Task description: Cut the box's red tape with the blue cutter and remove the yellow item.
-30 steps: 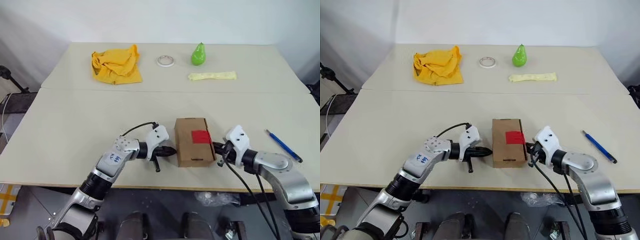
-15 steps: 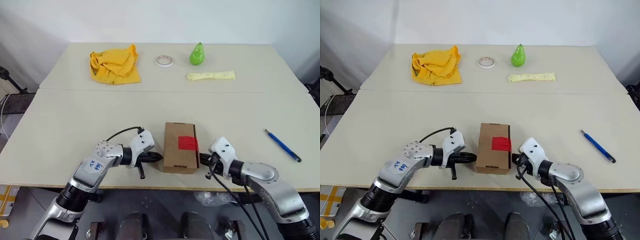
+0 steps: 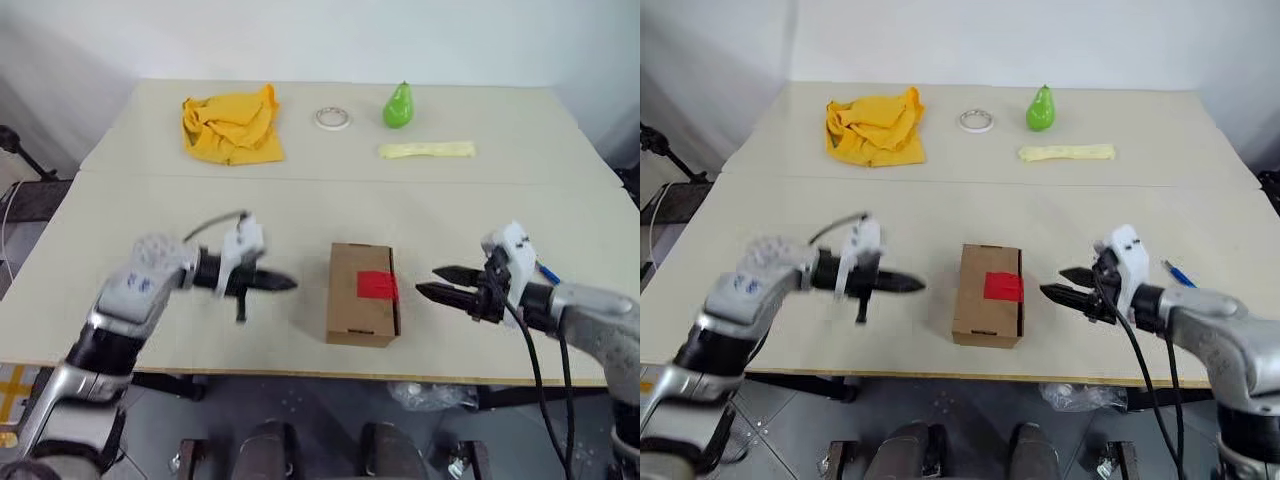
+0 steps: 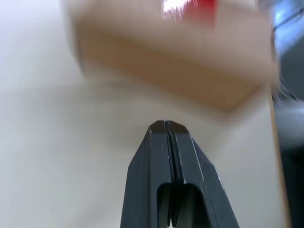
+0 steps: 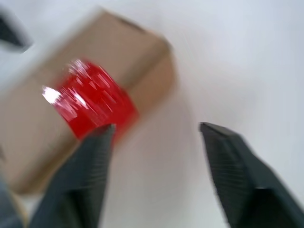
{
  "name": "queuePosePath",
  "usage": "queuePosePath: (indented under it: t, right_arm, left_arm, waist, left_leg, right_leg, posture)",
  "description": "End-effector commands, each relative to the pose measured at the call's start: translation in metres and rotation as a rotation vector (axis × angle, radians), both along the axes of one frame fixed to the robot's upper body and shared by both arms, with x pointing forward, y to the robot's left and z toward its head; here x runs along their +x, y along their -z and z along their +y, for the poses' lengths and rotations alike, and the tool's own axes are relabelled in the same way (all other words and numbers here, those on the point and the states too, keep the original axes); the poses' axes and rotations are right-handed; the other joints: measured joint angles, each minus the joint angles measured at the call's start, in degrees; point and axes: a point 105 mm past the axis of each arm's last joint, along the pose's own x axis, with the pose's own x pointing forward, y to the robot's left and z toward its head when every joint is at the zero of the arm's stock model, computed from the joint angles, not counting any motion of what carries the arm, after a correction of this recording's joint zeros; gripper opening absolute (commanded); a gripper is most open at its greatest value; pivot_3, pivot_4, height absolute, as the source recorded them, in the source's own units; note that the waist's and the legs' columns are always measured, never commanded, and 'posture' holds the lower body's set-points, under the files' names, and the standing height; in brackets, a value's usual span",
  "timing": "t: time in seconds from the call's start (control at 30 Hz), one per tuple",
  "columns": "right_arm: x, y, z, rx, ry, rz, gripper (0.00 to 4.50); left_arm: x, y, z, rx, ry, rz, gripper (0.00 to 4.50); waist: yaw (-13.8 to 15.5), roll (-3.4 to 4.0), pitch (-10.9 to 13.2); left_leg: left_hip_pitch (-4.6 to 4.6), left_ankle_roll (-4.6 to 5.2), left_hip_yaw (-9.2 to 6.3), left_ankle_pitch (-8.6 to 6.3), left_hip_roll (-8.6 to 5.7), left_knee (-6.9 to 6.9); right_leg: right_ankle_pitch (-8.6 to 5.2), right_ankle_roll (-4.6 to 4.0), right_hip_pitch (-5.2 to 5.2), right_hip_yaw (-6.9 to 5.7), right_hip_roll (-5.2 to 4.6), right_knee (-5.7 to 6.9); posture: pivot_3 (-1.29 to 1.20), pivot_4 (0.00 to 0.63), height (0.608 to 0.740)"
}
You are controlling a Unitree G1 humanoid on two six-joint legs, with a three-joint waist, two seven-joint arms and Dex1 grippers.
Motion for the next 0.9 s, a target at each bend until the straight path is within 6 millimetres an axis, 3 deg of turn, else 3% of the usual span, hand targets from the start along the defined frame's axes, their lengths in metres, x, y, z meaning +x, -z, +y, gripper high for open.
queuePosePath:
  t: [0.03,0.27,0.43,0.67,0.8,0.9]
  right_arm:
    - [0.005,0.0,0.011,0.032,0.008,0.051,4.32]
    - [0.011,0.001,0.015,0.006,0.032,0.065,4.46]
    - [0.011,0.005,0.01,-0.015,0.05,0.08,4.46]
    - [0.012,0.013,-0.003,-0.014,0.092,0.114,4.46]
    - [0.011,0.021,-0.016,-0.019,0.119,0.147,4.46]
    - [0.012,0.021,-0.014,-0.023,0.112,0.145,4.46]
  left_arm:
    - [0.0,0.006,-0.018,-0.026,0.06,-0.011,0.0]
    - [-0.003,0.022,-0.065,-0.049,0.128,-0.023,0.0]
    - [-0.002,0.021,-0.085,-0.071,0.129,-0.034,0.0]
    - [-0.002,0.053,-0.08,0.101,0.113,-0.002,0.0]
    - [-0.004,0.06,-0.077,0.129,0.106,0.017,0.0]
    - [-0.005,0.06,-0.078,0.127,0.102,0.023,0.0]
  waist:
    - [0.1,0.02,0.0]
    - [0.6,-0.07,0.0]
    - [0.7,-0.07,0.0]
    - [0.6,-0.08,0.0]
    - [0.6,-0.1,0.0]
    - [0.6,-0.17,-0.1]
  left_leg:
    - [-0.01,0.0,0.1,0.0,-0.01,0.0]
    - [-0.29,0.0,0.66,-0.05,-0.02,-0.06]
    - [-0.28,0.04,0.68,-0.03,-0.01,0.03]
    - [-0.16,0.03,0.69,-0.03,0.02,0.02]
    - [-0.07,0.03,0.67,-0.03,0.04,0.02]
    - [-0.07,0.04,0.64,-0.03,0.04,0.02]
  right_leg:
    - [0.01,0.01,-0.05,-0.01,0.0,-0.01]
    - [0.03,0.08,-0.33,-0.13,0.04,-0.09]
    - [0.03,0.08,-0.25,-0.1,0.04,-0.17]
    - [0.03,0.08,-0.17,-0.11,0.05,-0.14]
    - [0.03,0.08,-0.09,-0.1,0.04,-0.14]
    - [0.03,0.08,-0.09,-0.09,0.05,-0.15]
  posture:
    - [0.0,0.15,0.74]
    - [0.0,0.15,0.74]
    - [0.0,0.15,0.74]
    - [0.0,0.15,0.74]
    - [0.0,0.15,0.74]
    - [0.0,0.15,0.74]
